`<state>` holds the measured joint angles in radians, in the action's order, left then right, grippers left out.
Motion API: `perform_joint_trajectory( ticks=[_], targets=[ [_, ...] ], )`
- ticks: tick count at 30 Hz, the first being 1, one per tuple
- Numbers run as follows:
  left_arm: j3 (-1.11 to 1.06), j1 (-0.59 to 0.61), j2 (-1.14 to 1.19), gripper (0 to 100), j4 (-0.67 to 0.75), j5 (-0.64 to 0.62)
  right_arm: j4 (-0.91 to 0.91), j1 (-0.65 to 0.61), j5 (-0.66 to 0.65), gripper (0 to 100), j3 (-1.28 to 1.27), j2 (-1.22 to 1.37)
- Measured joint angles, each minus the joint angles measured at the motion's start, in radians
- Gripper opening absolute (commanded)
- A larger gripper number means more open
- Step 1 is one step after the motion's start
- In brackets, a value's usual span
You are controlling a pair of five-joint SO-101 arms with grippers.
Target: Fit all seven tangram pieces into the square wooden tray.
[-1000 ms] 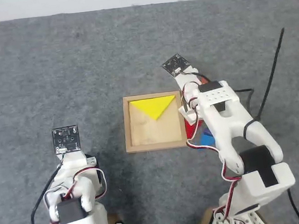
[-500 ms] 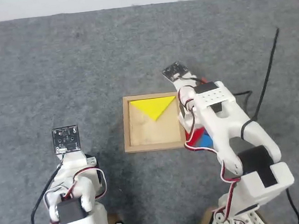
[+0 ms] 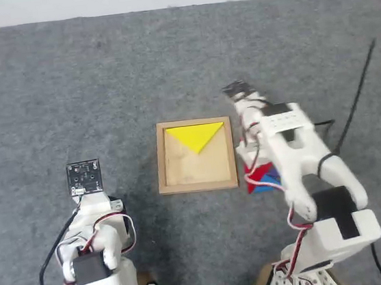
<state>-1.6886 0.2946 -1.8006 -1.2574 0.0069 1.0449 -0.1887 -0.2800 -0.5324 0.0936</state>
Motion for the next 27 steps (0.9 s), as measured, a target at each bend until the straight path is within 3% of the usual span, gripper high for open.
perform_joint_trajectory(
  ticks=[10, 18, 27],
  targets=[
    [0.0, 0.0, 0.0, 4, 0.0, 0.0, -0.002, 0.077, -0.057, 25.2, 0.02, 0.012],
    [0.0, 0.0, 0.0, 4, 0.0, 0.0, -0.015, -0.017, 0.064, 25.2, -0.126, -0.147],
    [0.0, 0.0, 0.0, 4, 0.0, 0.0, -0.089, -0.064, 0.112, 25.2, -0.17, -0.146]
  ],
)
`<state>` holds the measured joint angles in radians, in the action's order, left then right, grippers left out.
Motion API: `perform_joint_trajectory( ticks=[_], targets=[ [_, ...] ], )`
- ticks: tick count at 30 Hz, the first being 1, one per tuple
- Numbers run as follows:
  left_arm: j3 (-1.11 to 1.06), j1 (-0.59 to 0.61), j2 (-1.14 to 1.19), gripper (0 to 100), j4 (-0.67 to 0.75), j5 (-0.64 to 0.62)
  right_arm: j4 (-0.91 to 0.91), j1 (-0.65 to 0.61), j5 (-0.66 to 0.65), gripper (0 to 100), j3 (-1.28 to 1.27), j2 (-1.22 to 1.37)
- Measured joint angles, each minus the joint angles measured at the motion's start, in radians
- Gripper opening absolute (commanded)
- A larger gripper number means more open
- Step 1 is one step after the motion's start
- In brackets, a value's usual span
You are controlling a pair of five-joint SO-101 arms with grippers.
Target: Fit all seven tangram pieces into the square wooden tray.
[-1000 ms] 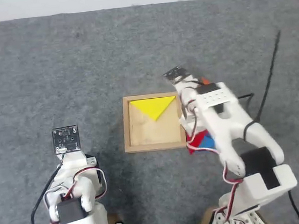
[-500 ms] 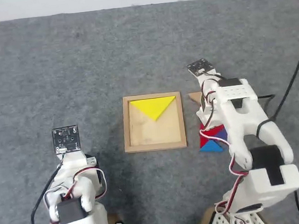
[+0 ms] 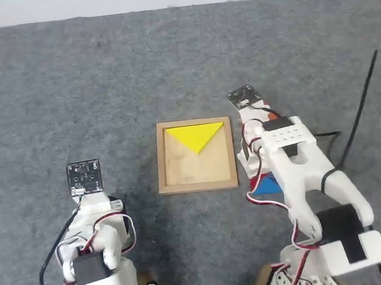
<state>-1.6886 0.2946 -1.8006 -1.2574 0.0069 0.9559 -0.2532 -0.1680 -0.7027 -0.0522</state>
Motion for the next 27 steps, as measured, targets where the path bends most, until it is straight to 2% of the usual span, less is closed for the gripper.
perform_joint_trajectory(
  ticks=[4, 11, 16, 19, 27],
  targets=[
    [0.0, 0.0, 0.0, 4, 0.0, 0.0, -0.002, -0.005, 0.02, 25.8, 0.002, 0.002],
    [0.0, 0.0, 0.0, 4, 0.0, 0.0, -0.002, -0.011, 0.038, 32.9, 0.0, -0.015],
    [0.0, 0.0, 0.0, 4, 0.0, 0.0, -0.002, -0.075, 0.052, 32.9, 0.0, -0.018],
    [0.0, 0.0, 0.0, 4, 0.0, 0.0, -0.011, -0.109, 0.106, 32.9, -0.002, -0.017],
    [0.0, 0.0, 0.0, 4, 0.0, 0.0, -0.049, -0.098, 0.273, 32.9, -0.005, -0.017]
  ],
)
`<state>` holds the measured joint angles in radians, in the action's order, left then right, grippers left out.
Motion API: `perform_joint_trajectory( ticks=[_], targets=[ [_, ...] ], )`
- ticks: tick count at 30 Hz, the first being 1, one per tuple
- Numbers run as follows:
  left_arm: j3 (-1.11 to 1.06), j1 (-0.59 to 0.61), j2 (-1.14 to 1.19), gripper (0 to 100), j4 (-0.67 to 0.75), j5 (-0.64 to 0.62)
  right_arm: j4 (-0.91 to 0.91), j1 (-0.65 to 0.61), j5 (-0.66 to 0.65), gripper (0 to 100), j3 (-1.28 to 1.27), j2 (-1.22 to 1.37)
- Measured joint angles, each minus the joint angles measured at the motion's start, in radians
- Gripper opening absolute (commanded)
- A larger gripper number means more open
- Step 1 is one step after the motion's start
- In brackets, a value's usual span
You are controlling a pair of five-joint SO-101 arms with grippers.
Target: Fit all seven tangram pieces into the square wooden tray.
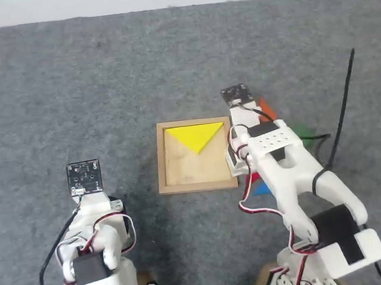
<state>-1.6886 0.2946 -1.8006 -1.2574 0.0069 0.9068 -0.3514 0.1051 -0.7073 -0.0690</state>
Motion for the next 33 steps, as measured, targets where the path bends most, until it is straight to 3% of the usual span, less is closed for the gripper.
perform_joint_trajectory(
  ticks=[5, 12, 17, 19, 26, 33],
  targets=[
    [0.0, 0.0, 0.0, 4, 0.0, 0.0, -0.009, 0.015, 0.153, 32.9, -0.005, 0.015],
    [0.0, 0.0, 0.0, 4, 0.0, 0.0, 0.037, 0.028, 0.184, 31.5, 0.083, 0.147],
    [0.0, 0.0, 0.0, 4, 0.0, 0.0, 0.071, 0.029, 0.176, 11.8, 0.123, 0.176],
    [0.0, 0.0, 0.0, 4, 0.0, 0.0, 0.071, 0.041, 0.164, 8.4, 0.123, 0.17],
    [0.0, 0.0, 0.0, 4, 0.0, 0.0, 0.071, 0.078, 0.141, 22.7, 0.126, 0.163],
    [0.0, 0.0, 0.0, 4, 0.0, 0.0, 0.086, 0.146, -0.123, 34.7, 0.124, 0.127]
  ],
)
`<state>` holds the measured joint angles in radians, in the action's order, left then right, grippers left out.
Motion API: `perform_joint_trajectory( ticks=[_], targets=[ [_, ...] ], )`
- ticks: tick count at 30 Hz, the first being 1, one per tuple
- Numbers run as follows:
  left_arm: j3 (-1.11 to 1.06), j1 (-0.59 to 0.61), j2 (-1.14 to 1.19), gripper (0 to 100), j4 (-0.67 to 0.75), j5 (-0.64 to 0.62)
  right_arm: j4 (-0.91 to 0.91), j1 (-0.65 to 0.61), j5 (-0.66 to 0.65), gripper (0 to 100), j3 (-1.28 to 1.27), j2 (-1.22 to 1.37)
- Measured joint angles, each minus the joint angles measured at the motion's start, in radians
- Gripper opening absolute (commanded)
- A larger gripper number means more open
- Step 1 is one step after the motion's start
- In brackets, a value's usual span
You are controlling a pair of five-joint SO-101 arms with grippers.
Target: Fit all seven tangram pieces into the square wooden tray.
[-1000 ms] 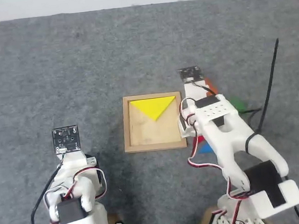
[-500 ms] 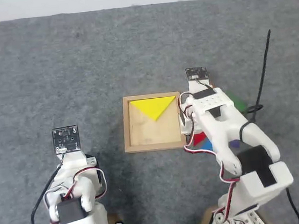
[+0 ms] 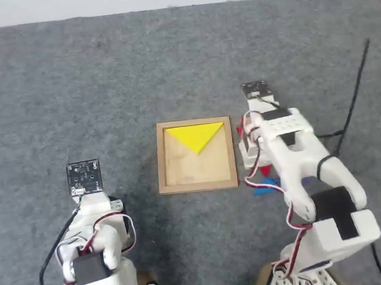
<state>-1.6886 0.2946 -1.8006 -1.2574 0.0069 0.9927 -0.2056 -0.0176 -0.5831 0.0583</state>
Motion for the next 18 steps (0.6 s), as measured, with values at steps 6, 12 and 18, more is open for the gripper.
perform_joint_trajectory(
  ticks=[6, 12, 18],
  targets=[
    [0.0, 0.0, 0.0, 4, 0.0, 0.0, -0.002, 0.009, -0.184, 35.6, 0.057, -0.011],
    [0.0, 0.0, 0.0, 4, 0.0, 0.0, -0.035, 0.009, -0.316, 35.6, 0.121, 0.052],
    [0.0, 0.0, 0.0, 4, 0.0, 0.0, -0.06, 0.002, -0.361, 35.5, 0.14, 0.107]
  ],
)
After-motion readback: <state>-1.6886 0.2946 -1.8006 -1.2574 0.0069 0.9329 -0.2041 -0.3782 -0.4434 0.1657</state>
